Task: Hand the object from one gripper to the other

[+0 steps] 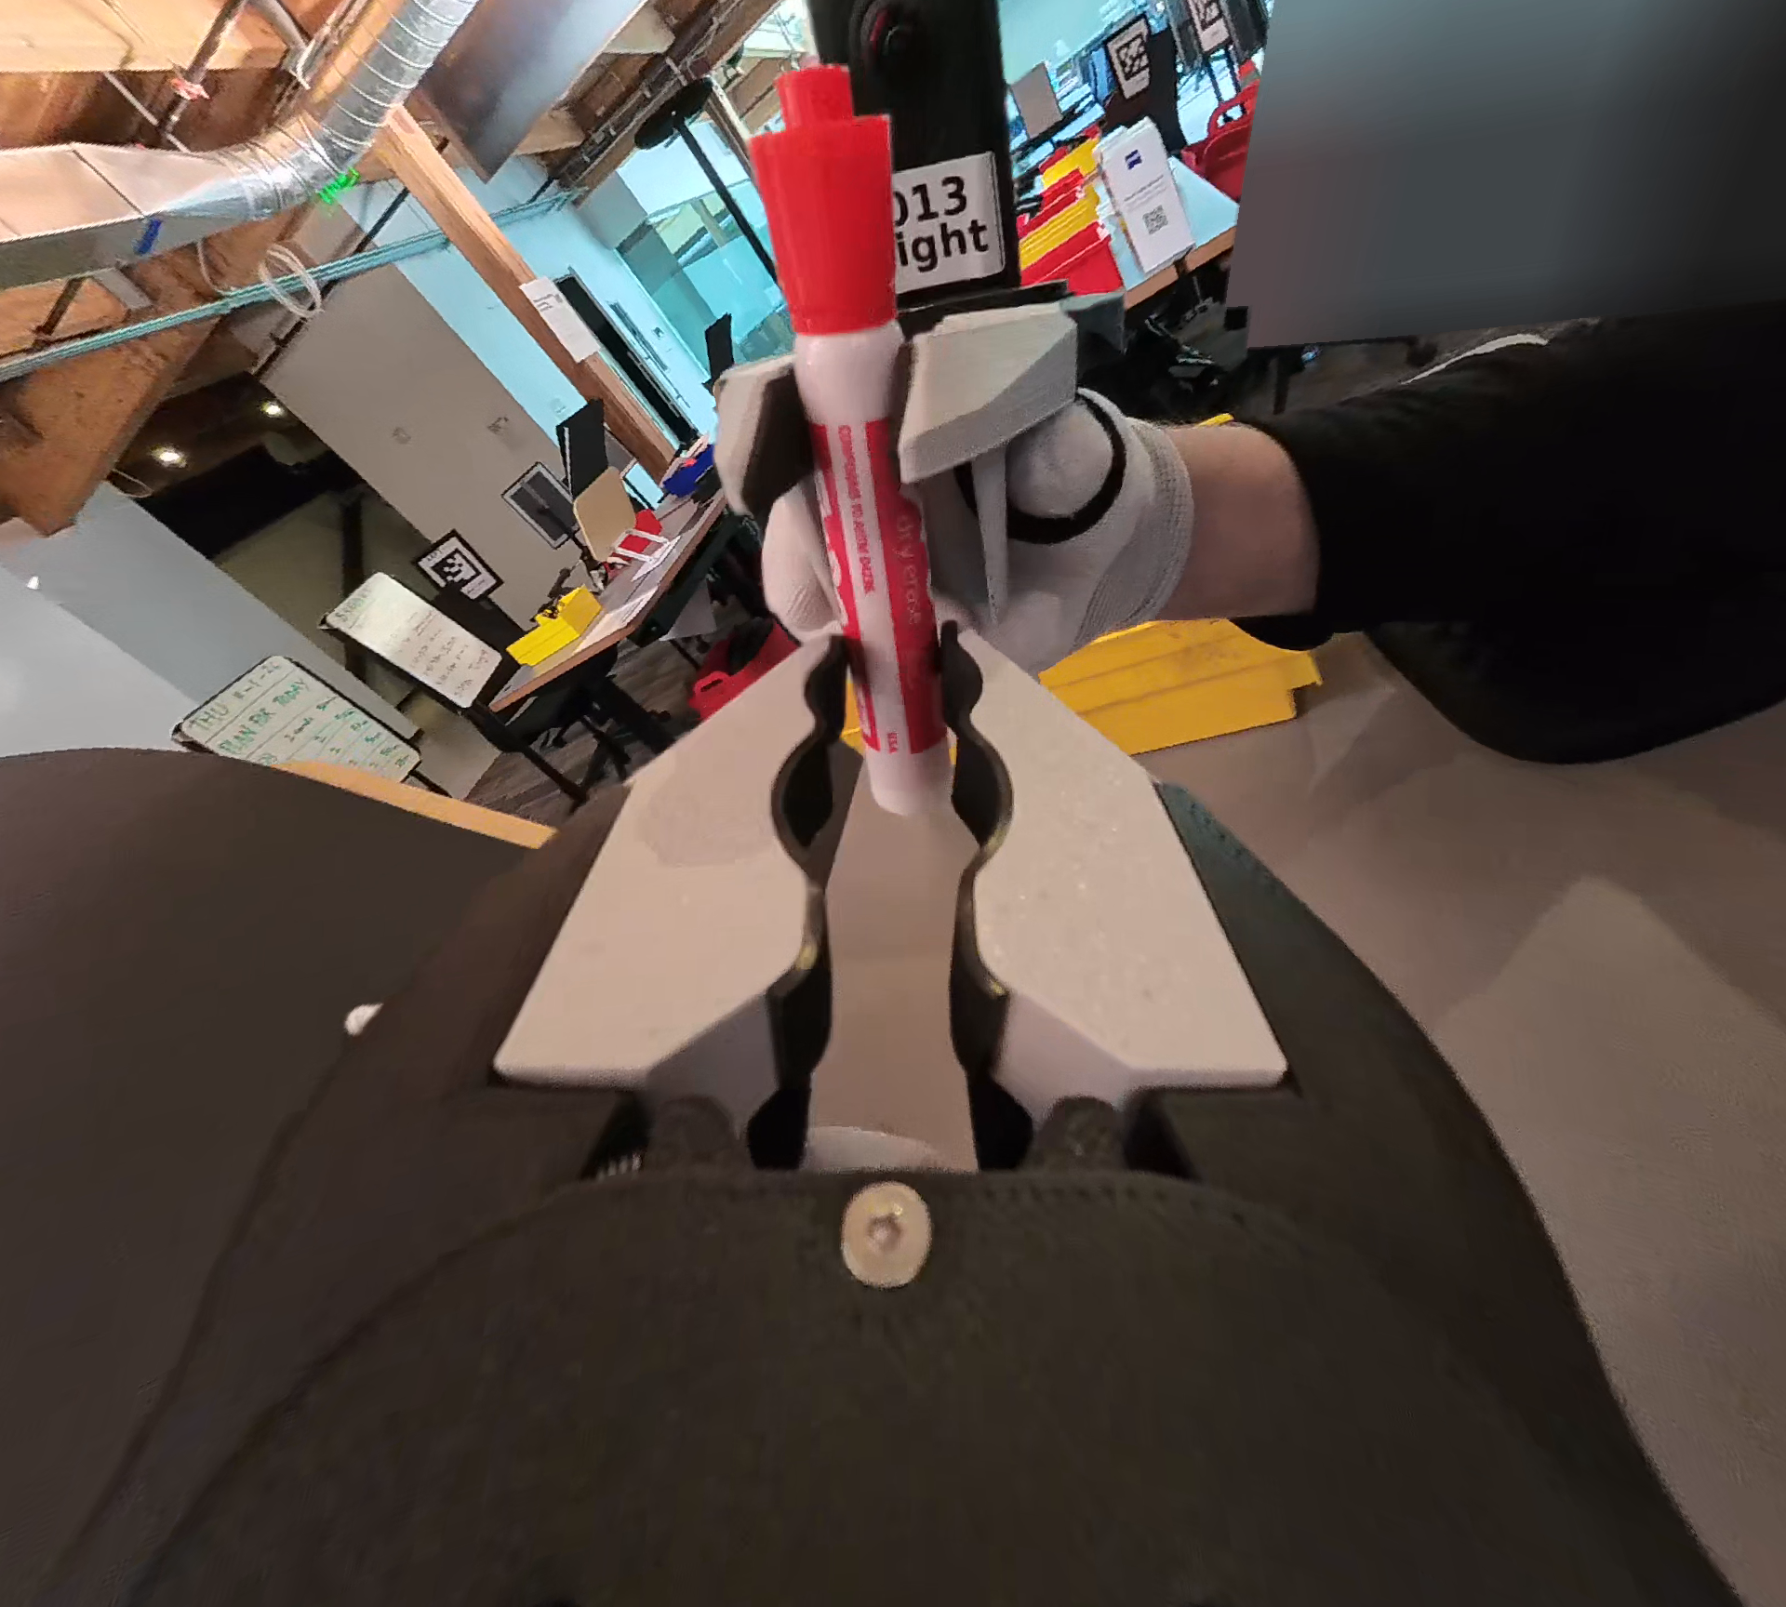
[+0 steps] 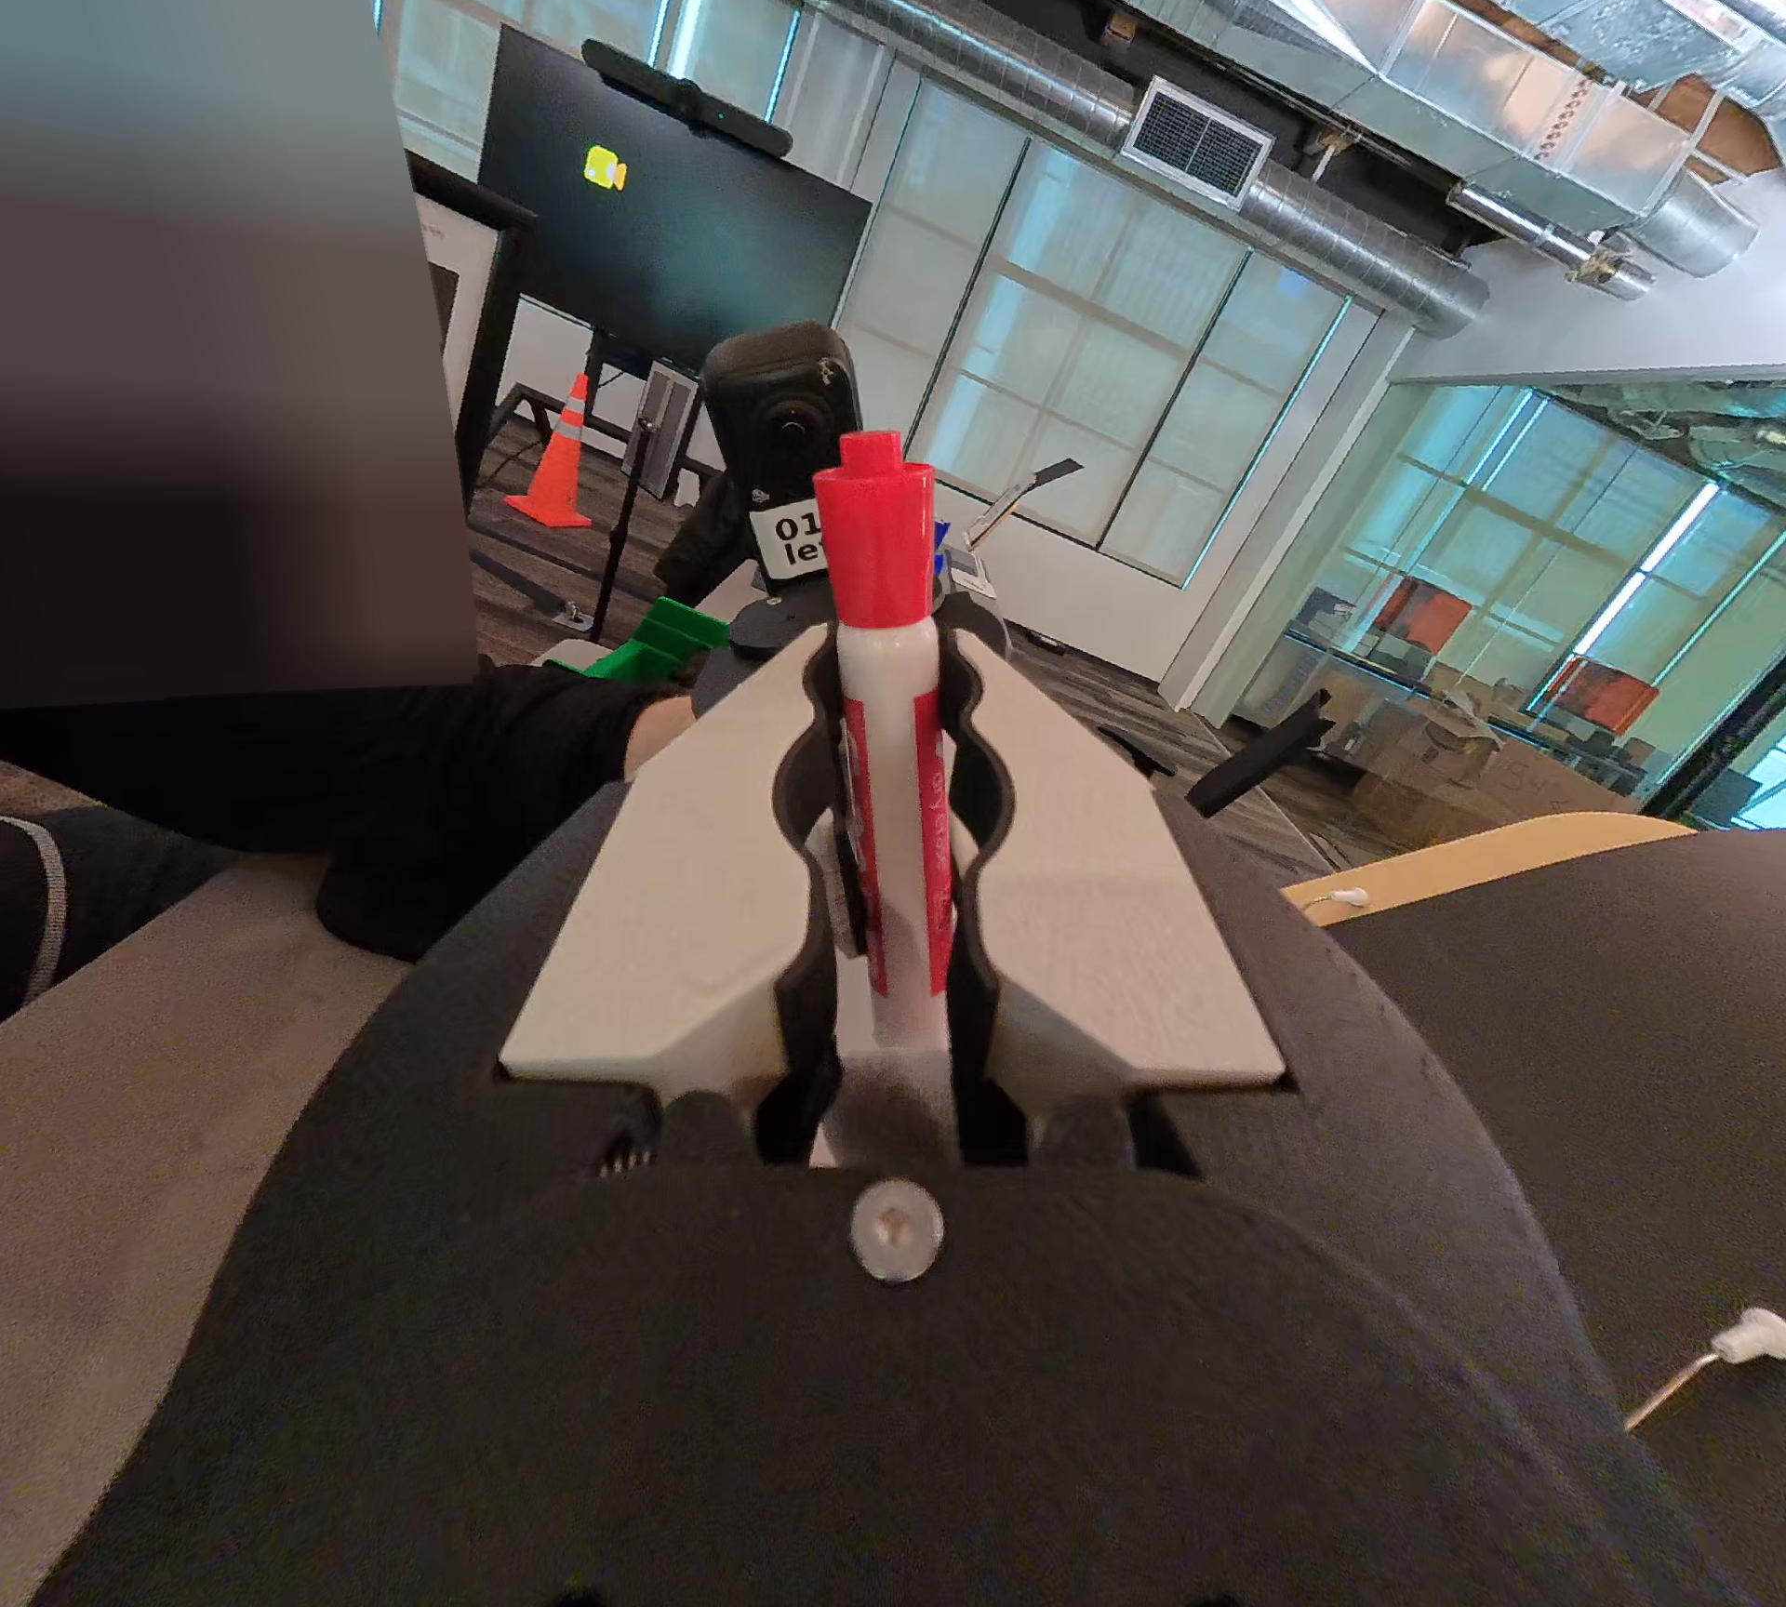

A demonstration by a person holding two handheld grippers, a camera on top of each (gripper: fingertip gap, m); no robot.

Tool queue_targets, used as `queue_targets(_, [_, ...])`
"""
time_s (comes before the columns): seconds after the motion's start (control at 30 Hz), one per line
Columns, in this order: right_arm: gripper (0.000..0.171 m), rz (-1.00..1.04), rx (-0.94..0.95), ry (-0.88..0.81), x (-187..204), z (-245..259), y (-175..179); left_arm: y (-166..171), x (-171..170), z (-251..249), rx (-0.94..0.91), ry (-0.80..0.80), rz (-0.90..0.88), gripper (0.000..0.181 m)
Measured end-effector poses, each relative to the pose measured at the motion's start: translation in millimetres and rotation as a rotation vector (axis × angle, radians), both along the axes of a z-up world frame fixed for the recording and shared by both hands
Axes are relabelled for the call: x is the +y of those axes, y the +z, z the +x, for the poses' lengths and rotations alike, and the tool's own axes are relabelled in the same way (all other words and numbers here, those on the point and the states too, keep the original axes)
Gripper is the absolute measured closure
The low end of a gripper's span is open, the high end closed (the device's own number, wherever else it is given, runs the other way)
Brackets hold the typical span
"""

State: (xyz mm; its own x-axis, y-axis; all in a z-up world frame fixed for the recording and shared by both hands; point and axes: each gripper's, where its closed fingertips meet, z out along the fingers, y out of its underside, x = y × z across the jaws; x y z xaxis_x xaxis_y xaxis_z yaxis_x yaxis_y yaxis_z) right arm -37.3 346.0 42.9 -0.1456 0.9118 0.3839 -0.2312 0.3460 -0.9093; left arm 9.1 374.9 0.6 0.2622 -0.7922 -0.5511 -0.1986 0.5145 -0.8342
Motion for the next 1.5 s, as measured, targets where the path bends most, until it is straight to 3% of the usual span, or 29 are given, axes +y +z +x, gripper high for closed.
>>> queue_targets(0.17, [0.150, 0.005, -0.025, -0.012, -2, -1, -1, 2, 4, -5, 0.015, 0.038, 0.045, 0.164])
queue_targets(0.3, [0.097, -0.010, -0.112, 0.002, -7, 1, -5, 10, 14, -19, 0.104, 0.203, 0.271, 0.165])
queue_targets(0.43, [0.055, -0.039, -0.206, 0.007, -11, 11, -6, 27, 23, -38, 0.285, 0.496, 0.739, 0.165])
queue_targets(0.53, [0.027, -0.033, -0.268, -0.022, -8, 16, -14, 33, 12, -30, 0.350, 0.564, 0.992, 0.164])
queue_targets(0.6, [0.014, -0.021, -0.330, -0.010, -11, 14, -27, 30, 1, -16, 0.357, 0.539, 1.067, 0.164])
queue_targets(0.77, [0.011, 0.024, -0.413, 0.123, -38, 14, -49, 22, -20, 5, 0.376, 0.478, 1.161, 0.165])
queue_targets(0.93, [0.011, -0.026, -0.406, 0.238, -52, 24, -46, 23, -28, 11, 0.382, 0.467, 1.201, 0.165])
queue_targets(1.13, [0.013, 0.056, -0.396, 0.156, -44, 16, -50, 19, -22, 10, 0.381, 0.461, 1.160, 0.165])
queue_targets(1.5, [0.015, 0.007, -0.357, 0.176, -43, 12, -40, 25, -19, 5, 0.361, 0.488, 1.167, 0.165])
